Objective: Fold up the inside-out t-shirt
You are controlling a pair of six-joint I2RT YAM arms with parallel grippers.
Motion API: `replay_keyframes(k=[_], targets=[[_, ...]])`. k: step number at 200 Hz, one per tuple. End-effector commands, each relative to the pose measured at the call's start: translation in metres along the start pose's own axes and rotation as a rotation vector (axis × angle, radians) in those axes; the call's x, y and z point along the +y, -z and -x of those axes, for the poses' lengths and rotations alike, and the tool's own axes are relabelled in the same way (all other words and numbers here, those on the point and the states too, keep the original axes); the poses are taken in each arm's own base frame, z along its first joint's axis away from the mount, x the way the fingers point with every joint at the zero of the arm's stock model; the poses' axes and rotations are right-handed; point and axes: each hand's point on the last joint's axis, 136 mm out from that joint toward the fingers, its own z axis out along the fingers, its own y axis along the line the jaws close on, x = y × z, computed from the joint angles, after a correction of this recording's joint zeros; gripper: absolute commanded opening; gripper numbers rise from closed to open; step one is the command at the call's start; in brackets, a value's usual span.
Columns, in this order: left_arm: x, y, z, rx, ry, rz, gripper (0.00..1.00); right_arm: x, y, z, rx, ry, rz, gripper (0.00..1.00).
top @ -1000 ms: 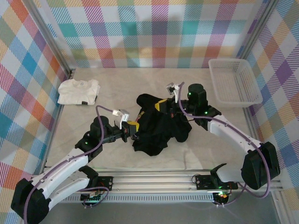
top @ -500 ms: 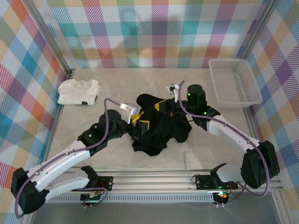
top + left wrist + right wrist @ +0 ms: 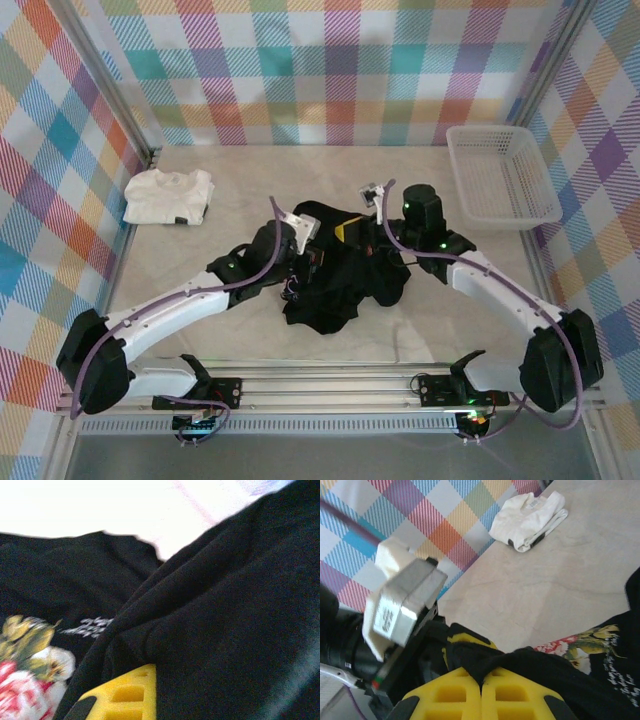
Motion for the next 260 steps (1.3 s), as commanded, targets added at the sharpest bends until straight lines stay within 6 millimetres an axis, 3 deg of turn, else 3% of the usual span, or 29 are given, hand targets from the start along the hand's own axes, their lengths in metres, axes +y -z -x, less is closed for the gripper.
replay_keyframes(k=[1, 18, 38, 68, 84, 118, 151, 163, 185, 221, 260], targets=[[-0.070, 0.046, 0.033, -0.154, -0.008, -0.480, 0.00, -0.010, 0.010, -0.001, 0.009, 0.108, -0.117, 0.00], [-0.094, 0.076, 0.037, -0.208, -0.044, -0.665, 0.00, -0.014, 0.011, 0.000, 0.002, 0.090, -0.148, 0.00], [-0.111, 0.095, 0.035, -0.216, -0.083, -0.779, 0.00, -0.014, 0.009, 0.001, 0.002, 0.061, -0.143, 0.05], [-0.119, 0.110, 0.037, -0.235, -0.125, -0.808, 0.00, -0.035, 0.015, -0.009, 0.073, 0.003, -0.279, 0.21], [-0.112, 0.106, 0.037, -0.230, -0.137, -0.750, 0.00, -0.035, 0.024, -0.013, 0.104, 0.013, -0.315, 0.29], [-0.101, 0.099, 0.038, -0.229, -0.136, -0.665, 0.00, -0.007, 0.046, -0.020, 0.106, 0.123, -0.258, 0.40], [-0.089, 0.093, 0.041, -0.247, -0.117, -0.594, 0.00, 0.063, 0.055, -0.035, 0.077, 0.237, 0.095, 0.45], [-0.088, 0.092, 0.042, -0.247, -0.112, -0.586, 0.00, 0.077, 0.052, -0.042, 0.086, 0.249, 0.180, 0.46], [-0.086, 0.091, 0.042, -0.249, -0.108, -0.580, 0.00, 0.083, 0.038, -0.053, 0.134, 0.223, 0.264, 0.46], [-0.085, 0.092, 0.043, -0.250, -0.104, -0.571, 0.00, 0.075, 0.024, -0.059, 0.131, 0.197, 0.289, 0.46], [-0.082, 0.091, 0.042, -0.249, -0.101, -0.544, 0.00, 0.078, 0.016, -0.064, 0.151, 0.190, 0.323, 0.32]])
